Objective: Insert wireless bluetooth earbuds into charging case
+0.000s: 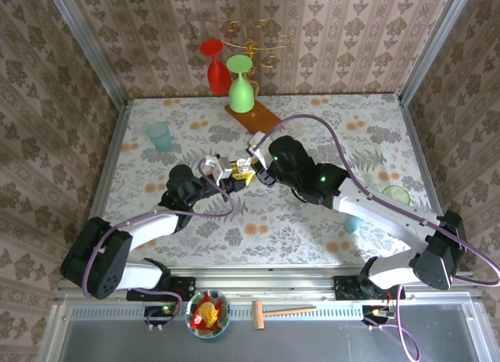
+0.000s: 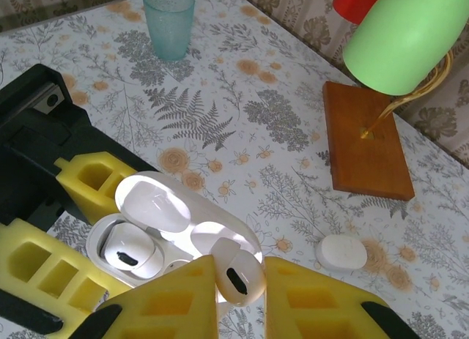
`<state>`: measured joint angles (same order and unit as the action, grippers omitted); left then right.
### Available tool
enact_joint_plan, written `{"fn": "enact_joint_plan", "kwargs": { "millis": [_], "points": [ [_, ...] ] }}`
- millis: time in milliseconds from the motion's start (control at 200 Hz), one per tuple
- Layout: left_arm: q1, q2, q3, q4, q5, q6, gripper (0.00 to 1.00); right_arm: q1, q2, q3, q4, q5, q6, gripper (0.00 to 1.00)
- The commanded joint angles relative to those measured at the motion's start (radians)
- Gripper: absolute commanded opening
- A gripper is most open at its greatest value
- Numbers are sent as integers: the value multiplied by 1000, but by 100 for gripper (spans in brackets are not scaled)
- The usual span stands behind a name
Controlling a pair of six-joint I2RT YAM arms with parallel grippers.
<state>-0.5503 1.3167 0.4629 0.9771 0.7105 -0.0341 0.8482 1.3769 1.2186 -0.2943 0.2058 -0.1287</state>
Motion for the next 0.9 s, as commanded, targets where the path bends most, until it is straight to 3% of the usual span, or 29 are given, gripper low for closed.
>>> {"fn": "enact_joint_plan", "kwargs": {
  "millis": [0,470,715,895],
  "points": [
    [-7,-14,33,8,15,-25,2,6,8,28,-7,5,-27,18],
    [-7,-20,47,-3,11,-49,2,14,8,19,-59,-2,-99,18],
    [-7,-16,48,2,13,-51,2,17,37,27,-59,-73,-94,21],
    [-7,-13,45,5,12,-52,2,17,45,30,-57,-73,-92,29]
  ]
}}
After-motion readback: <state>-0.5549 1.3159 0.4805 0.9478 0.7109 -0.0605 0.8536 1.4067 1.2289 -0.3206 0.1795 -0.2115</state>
